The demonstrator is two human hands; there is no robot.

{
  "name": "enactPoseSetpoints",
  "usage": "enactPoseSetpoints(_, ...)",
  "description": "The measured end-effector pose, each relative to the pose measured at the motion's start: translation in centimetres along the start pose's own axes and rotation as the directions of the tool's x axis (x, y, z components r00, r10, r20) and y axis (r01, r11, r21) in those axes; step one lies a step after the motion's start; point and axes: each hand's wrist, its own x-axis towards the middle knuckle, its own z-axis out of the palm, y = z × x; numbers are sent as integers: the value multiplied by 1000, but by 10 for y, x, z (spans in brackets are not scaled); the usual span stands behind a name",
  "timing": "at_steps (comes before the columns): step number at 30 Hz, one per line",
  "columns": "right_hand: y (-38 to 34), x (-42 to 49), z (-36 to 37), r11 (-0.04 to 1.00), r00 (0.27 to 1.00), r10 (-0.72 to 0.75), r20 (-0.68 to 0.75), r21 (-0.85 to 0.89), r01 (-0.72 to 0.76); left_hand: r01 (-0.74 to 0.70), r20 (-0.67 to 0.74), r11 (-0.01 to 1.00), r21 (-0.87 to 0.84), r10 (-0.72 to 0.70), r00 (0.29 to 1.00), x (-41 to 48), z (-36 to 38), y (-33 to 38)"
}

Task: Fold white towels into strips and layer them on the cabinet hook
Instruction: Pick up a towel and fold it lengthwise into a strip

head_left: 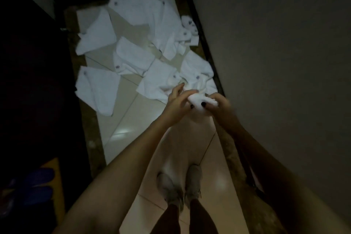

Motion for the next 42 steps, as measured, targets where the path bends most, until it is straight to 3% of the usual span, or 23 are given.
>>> enactPoseSetpoints(7,-191,-97,-50,994,995,-89,-41,62,91,20,-57,992,-123,-27,998,-106,-119,156)
enactPoseSetpoints(13,-302,-177,-60,972,978,-209,-23,105,210,-28,-185,993,-119,6,983,-216,-197,214)
enactPoseSetpoints(16,-352,-215,-57,916,921,-389,33,127,382,-99,-308,989,-109,61,949,-274,-230,237)
enactPoseSetpoints(19,-388,-242,-52,873,874,-478,92,164,460,-171,-436,981,-89,116,893,-328,-257,256)
enactPoseSetpoints(22,-413,-253,-43,840,826,-543,149,116,531,-167,-528,982,-90,96,844,-368,-275,262)
enactPoseSetpoints(27,-448,-250,-21,791,740,-611,281,183,583,-106,-634,979,-176,-30,773,-405,-293,264)
enactPoseSetpoints(29,-465,-241,-15,780,688,-624,371,248,575,-171,-712,965,-200,-24,702,-418,-297,273)
enactPoseSetpoints(32,-491,-229,-2,770,525,-622,581,331,546,-286,-811,938,-199,6,585,-433,-301,294)
enactPoseSetpoints(34,-505,-225,6,769,437,-614,657,374,518,-319,-839,931,-180,24,543,-438,-306,310)
enactPoseSetpoints(38,-525,-210,23,776,375,-604,703,412,478,-408,-893,895,-181,25,450,-440,-309,333)
enactPoseSetpoints(42,-531,-206,37,815,255,-540,802,422,397,-482,-928,855,-192,2,372,-438,-297,340)
